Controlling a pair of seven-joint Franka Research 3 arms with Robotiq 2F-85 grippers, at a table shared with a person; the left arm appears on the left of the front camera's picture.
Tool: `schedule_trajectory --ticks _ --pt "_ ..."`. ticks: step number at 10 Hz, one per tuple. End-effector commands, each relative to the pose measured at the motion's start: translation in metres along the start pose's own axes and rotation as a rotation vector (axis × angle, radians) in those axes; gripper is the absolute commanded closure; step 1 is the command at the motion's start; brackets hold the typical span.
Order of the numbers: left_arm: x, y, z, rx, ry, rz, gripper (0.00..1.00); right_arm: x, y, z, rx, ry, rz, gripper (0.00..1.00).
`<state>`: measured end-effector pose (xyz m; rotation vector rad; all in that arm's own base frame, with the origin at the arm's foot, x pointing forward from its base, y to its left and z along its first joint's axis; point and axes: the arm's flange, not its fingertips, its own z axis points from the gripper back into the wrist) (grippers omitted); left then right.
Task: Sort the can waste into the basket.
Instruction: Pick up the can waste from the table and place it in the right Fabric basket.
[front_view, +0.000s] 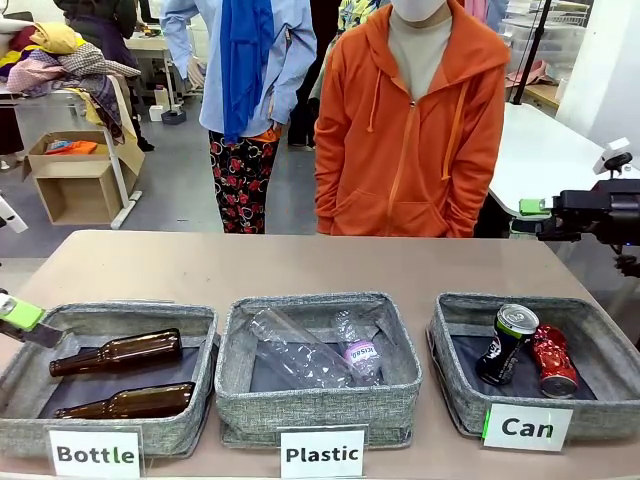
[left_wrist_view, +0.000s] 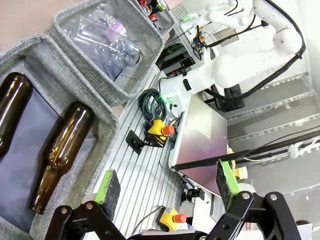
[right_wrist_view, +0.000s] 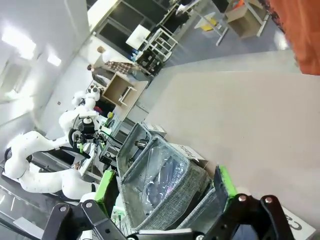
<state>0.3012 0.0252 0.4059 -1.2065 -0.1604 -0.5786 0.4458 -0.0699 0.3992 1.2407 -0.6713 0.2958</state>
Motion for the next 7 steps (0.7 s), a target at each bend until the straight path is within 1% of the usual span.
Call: schedule_trajectory --ticks 1,7 --pt "0.0005 -0.0032 0.0000 -0.012 -0.013 0.000 0.00 0.0011 0.0039 0.0003 0.008 0.004 0.007 0.00" --pt "0.0005 -0.0032 0.0000 -0.012 -0.013 0.000 0.00 0.0011 0.0039 0.0003 0.008 0.004 0.007 0.00"
